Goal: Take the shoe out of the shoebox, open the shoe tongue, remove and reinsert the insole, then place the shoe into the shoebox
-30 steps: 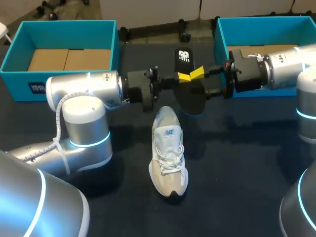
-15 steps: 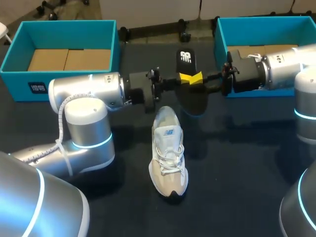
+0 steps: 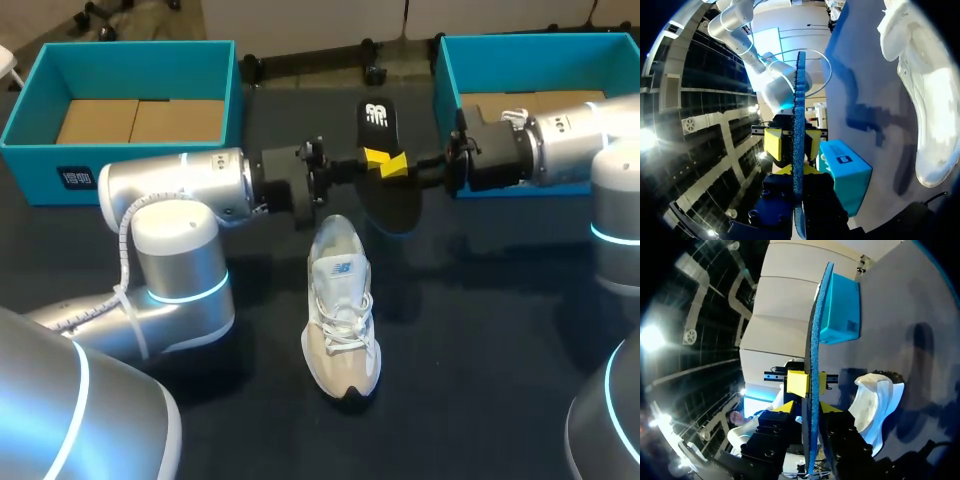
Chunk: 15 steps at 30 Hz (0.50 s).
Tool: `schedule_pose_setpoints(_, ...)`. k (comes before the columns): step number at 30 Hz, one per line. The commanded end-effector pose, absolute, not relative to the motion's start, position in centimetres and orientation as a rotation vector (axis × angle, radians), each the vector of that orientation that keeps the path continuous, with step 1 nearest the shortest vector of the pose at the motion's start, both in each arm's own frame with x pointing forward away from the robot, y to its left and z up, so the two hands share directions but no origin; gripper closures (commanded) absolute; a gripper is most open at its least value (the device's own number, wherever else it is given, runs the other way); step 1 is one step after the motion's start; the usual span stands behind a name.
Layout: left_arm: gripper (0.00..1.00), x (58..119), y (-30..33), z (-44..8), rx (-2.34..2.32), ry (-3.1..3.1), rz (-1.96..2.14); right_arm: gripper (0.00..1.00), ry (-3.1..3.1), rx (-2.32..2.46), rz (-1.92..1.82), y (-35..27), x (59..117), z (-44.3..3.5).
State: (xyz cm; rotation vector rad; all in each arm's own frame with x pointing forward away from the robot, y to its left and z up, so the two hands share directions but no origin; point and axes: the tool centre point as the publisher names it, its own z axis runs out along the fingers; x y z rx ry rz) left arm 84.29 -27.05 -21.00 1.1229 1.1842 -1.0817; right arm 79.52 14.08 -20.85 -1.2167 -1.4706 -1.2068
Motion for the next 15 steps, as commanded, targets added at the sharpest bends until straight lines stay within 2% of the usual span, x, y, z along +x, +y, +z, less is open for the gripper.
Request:
schedule_pose_setpoints(1, 1.00, 84.35, -27.39, -21.18, 1.123, 1.186, -1.076, 0.77, -1.468, -1.216, -1.209, 14.12, 79.47, -21.03)
schedule_pose_setpoints(2, 1.00, 84.38, -27.40, -21.19, 1.123, 1.187, -1.075, 0.80, -1.468, -1.215, -1.208, 14.12, 79.46, -21.03)
schedule_pose_setpoints(8, 1.00, 84.56, -27.54, -21.11, 1.128, 1.185, -1.072, 0.81, -1.466, -1.205, -1.193, 14.13, 79.48, -21.25)
schedule_pose_setpoints(12, 1.00, 84.57, -27.57, -21.07, 1.131, 1.183, -1.070, 0.94, -1.465, -1.205, -1.189, 14.07, 79.49, -21.33)
schedule_pose_setpoints(13, 1.00, 84.57, -27.57, -21.07, 1.131, 1.183, -1.070, 0.94, -1.465, -1.205, -1.189, 14.07, 79.49, -21.33)
schedule_pose_setpoints(14, 1.00, 84.58, -27.56, -21.07, 1.133, 1.183, -1.069, 1.00, -1.465, -1.206, -1.187, 14.04, 79.49, -21.37)
schedule_pose_setpoints(15, 1.00, 84.59, -27.56, -21.07, 1.134, 1.184, -1.069, 1.00, -1.464, -1.207, -1.185, 14.01, 79.50, -21.42)
